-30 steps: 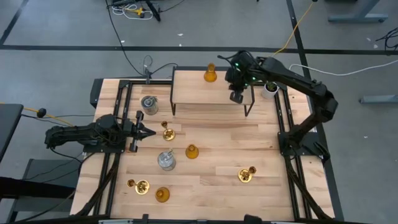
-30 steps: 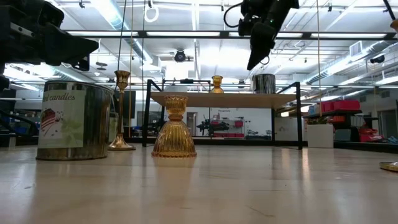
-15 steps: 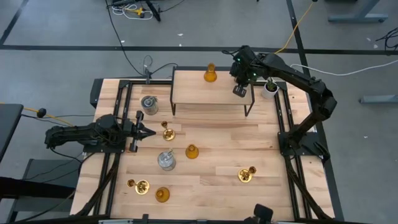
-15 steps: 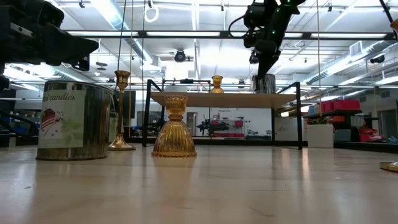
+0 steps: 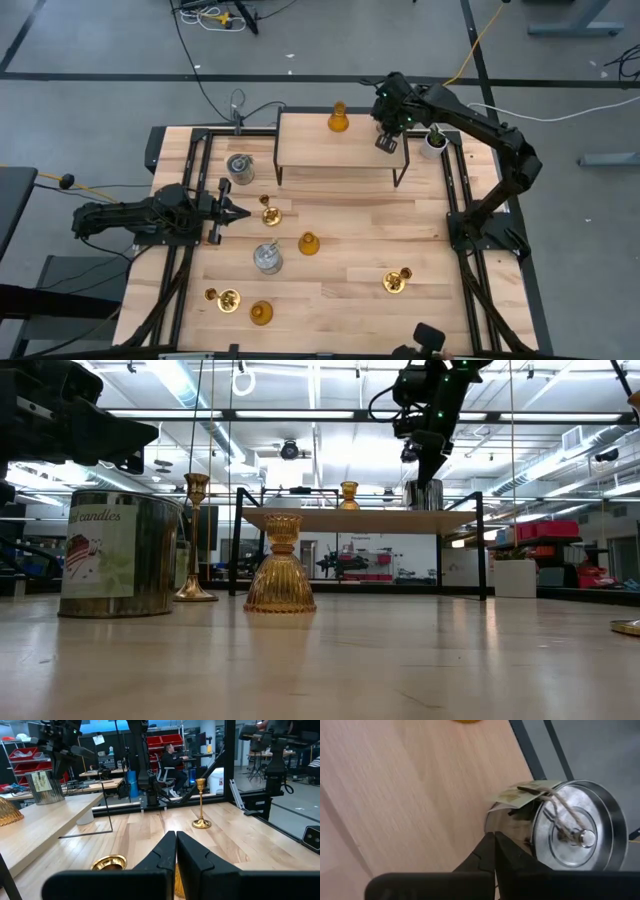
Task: Pick & Place candle stick holders
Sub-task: Put the bottom right scented candle on the shelf
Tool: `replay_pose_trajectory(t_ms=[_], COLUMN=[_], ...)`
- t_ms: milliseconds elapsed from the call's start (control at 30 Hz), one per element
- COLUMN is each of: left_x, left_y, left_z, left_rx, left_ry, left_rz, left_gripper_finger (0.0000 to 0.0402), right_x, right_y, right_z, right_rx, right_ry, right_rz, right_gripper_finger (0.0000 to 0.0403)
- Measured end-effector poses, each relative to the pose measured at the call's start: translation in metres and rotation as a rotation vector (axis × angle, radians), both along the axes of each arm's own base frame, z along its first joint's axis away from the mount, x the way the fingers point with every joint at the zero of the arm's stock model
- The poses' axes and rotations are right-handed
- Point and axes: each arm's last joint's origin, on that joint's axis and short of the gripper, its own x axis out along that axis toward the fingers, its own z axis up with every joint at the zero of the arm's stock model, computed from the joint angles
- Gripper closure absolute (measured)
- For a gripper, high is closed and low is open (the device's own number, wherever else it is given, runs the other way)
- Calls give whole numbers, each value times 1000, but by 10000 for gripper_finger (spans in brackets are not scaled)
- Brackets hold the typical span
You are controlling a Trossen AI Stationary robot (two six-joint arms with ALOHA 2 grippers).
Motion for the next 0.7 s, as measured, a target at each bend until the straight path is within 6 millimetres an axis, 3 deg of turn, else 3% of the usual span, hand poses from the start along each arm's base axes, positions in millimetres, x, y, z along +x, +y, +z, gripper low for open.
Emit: replay_pose_trajectory(t_ms=[700], left_x=[0], left_y=[0], left_z=[0], left_rx=[0], left_ry=[0], left_rz=[0], left_gripper_finger=[383], right_x=[-1], right_y=[-2], right_z=[1], right_rx=[-55], right_ry=[37], right_rz=[-39], right_gripper_finger=[401])
